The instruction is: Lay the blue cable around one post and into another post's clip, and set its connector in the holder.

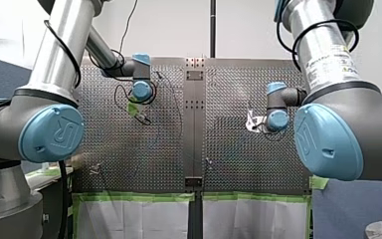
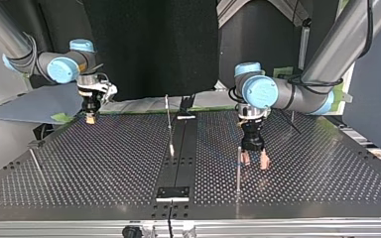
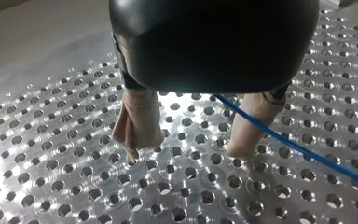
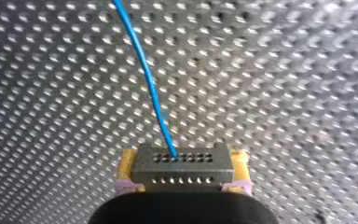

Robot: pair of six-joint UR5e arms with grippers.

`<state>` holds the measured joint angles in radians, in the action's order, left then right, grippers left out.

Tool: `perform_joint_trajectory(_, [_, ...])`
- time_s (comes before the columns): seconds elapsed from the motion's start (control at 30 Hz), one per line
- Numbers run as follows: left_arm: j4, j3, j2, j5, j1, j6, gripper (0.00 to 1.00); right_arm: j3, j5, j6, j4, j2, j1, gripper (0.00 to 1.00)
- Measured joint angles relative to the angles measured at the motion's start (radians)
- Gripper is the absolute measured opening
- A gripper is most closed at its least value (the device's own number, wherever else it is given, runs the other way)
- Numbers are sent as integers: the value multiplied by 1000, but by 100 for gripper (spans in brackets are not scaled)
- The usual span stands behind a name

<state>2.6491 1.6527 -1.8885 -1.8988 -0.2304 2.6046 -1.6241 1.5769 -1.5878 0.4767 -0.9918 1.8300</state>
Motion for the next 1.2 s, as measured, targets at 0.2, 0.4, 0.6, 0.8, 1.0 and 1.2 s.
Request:
perform_joint_trajectory(0.2, [-1, 0, 0, 1, 0, 0, 100, 10, 16, 1, -53, -52, -9, 1])
perform_joint_trajectory(0.4, [-1, 0, 0, 1, 0, 0, 100, 18, 16, -4, -86, -106, -19, 1])
perform_joint_trajectory(0.6, [-2, -1, 0, 1, 0, 0, 100, 18, 17, -6, -91, -160, -29, 1])
perform_joint_trajectory(0.8, [-3, -1, 0, 1, 0, 0, 100, 17, 22, -6, -96, -217, -41, 1])
perform_joint_trajectory(1.0, [-3, -1, 0, 1, 2, 1, 100, 4, 33, -1, -96, -278, -56, 1])
perform_joint_trajectory(1.2, [-3, -1, 0, 2, 4, 2, 100, -6, 32, 1, -74, -317, -75, 1])
